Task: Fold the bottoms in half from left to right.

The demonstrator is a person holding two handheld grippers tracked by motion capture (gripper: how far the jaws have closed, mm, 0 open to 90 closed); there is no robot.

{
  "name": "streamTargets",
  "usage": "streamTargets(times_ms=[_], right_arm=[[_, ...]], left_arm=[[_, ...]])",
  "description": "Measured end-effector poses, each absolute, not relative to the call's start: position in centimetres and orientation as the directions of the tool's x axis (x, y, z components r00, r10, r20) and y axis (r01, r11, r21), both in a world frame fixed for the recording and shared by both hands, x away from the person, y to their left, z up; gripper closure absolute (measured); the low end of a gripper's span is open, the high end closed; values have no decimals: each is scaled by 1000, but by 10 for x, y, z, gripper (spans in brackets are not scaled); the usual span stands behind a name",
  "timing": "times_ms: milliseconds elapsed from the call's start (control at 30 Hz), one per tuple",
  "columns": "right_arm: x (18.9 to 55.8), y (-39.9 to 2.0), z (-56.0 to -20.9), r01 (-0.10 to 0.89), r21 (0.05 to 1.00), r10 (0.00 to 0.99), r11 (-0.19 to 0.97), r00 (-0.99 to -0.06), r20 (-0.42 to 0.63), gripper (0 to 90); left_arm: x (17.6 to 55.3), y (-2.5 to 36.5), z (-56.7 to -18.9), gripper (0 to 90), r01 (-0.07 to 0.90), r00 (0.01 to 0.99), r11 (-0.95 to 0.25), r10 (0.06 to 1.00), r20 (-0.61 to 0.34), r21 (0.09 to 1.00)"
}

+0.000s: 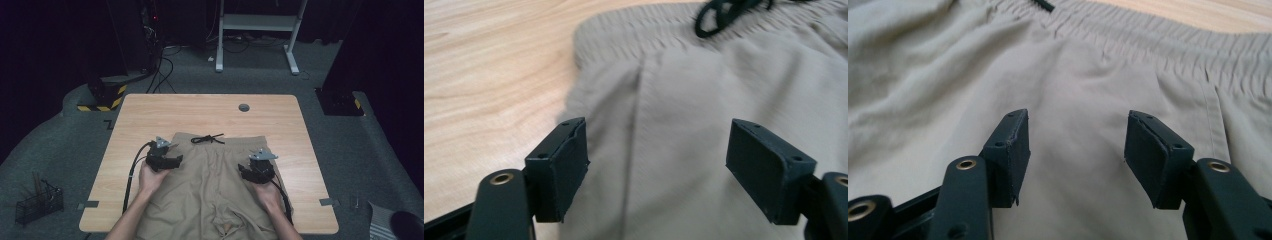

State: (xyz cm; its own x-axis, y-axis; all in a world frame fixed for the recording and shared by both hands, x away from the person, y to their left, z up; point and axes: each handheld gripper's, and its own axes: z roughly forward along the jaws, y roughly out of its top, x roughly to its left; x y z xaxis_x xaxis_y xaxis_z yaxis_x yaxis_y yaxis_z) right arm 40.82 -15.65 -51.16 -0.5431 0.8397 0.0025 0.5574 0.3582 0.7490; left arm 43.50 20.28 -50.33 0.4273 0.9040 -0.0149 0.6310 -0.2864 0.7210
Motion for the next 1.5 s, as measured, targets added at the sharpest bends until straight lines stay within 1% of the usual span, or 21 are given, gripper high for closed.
streamTargets(times_ms=[100,200,400,600,667,700,767,900,933,1133,1200,1233,1300,1367,1433,1500], right_arm=[[414,-153,-510,555,754,839,352,-544,8,440],[417,-152,-510,549,759,836,349,-548,12,443],[424,-150,-514,553,761,832,340,-555,31,445],[426,-148,-517,560,756,831,338,-555,39,444],[426,-148,-519,560,754,831,343,-555,34,444],[427,-147,-519,560,752,831,347,-556,30,444],[428,-145,-522,562,744,832,361,-554,15,445],[428,-142,-523,558,733,829,390,-558,-16,435],[429,-142,-523,557,732,828,391,-561,-16,431],[433,-142,-523,560,732,830,389,-557,-15,417],[433,-142,-523,562,731,832,387,-555,-13,416],[433,-142,-523,562,731,832,387,-555,-13,416],[433,-142,-523,562,731,833,387,-554,-15,416],[433,-142,-523,563,731,835,385,-551,-16,414],[433,-142,-523,564,731,836,384,-549,-16,413],[433,-142,-523,564,731,837,384,-547,-17,413]], left_arm=[[444,204,-502,251,645,418,-284,908,-16,709],[449,207,-502,282,637,399,-259,917,-24,726],[459,218,-512,298,678,359,-216,931,-61,702],[463,218,-518,315,671,383,-206,919,-95,712],[463,217,-518,321,660,402,-222,911,-88,717],[462,216,-519,352,653,417,-230,904,-89,722],[463,215,-520,361,649,421,-239,903,-80,723],[467,209,-517,363,662,424,-284,905,-34,694],[468,207,-517,376,663,429,-295,903,-27,688],[469,205,-517,539,648,432,-293,902,-23,703],[470,207,-516,628,648,433,-294,901,-22,702],[470,209,-516,664,653,440,-289,897,-40,700],[469,210,-515,740,658,443,-289,895,-47,695],[468,209,-514,815,649,455,-306,890,-33,697],[467,209,-513,857,646,463,-310,885,-36,697],[466,210,-511,874,644,463,-300,885,-47,704]])
